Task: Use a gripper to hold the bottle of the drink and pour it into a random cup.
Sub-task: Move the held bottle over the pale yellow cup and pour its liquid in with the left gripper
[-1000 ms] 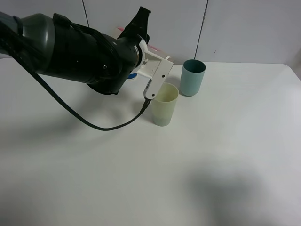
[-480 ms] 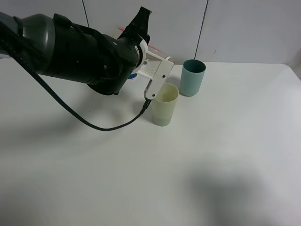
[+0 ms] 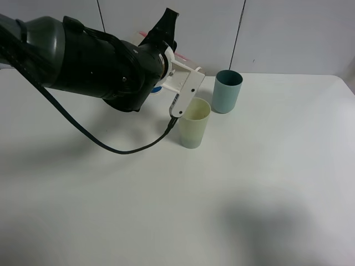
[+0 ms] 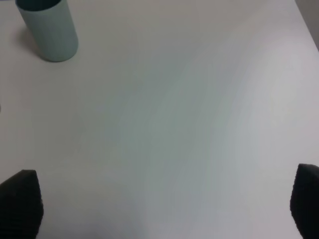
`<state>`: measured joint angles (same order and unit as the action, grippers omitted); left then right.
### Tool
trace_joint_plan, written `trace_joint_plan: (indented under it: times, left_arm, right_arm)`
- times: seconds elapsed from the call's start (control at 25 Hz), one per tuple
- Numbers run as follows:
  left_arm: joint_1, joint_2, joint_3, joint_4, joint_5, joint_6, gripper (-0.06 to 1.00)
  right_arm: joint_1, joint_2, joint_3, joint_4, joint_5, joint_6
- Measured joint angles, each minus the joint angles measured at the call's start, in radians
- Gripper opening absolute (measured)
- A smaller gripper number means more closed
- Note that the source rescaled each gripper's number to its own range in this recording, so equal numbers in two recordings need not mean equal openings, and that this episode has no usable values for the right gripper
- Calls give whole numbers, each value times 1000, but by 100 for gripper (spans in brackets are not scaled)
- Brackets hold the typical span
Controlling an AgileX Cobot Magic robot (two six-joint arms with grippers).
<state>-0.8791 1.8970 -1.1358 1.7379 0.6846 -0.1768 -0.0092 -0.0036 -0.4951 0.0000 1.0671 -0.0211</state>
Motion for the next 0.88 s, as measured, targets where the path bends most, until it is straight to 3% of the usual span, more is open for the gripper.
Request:
trace_joint_plan:
  times: [0.88]
  left_arm:
    - [0,0,0,0,40,66,1]
  right_arm:
    - [0,0,0,0,0,0]
